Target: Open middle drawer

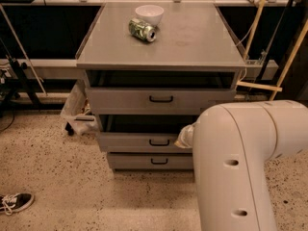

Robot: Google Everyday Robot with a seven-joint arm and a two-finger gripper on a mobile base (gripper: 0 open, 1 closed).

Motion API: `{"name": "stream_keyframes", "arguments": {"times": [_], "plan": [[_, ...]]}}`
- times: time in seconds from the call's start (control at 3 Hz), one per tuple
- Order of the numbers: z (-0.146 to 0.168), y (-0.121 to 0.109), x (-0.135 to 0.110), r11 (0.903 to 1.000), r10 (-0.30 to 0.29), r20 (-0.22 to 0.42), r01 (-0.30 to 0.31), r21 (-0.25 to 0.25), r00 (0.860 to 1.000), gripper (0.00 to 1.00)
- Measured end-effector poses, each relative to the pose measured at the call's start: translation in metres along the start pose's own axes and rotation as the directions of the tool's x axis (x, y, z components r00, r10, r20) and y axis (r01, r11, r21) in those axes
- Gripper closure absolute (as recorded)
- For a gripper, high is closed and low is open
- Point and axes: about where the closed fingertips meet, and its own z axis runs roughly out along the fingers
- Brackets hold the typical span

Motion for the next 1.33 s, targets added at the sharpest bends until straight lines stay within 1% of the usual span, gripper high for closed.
{"name": "stream_keyframes", "arguments": {"times": [0.33,0.67,1.0,1.33], "plan": [[-0.004,-0.002,-0.002,1.0000,0.000,0.000,0.000,0.000,1.000,1.00],[-0.010,-0.006,0.003,1.0000,0.000,-0.003,0.000,0.007,1.000,1.00],[-0.011,-0.006,0.002,1.0000,0.000,-0.003,0.000,0.007,1.000,1.00],[-0.018,0.001,0.010,0.9998,0.018,0.003,-0.018,0.000,1.000,1.00]]}}
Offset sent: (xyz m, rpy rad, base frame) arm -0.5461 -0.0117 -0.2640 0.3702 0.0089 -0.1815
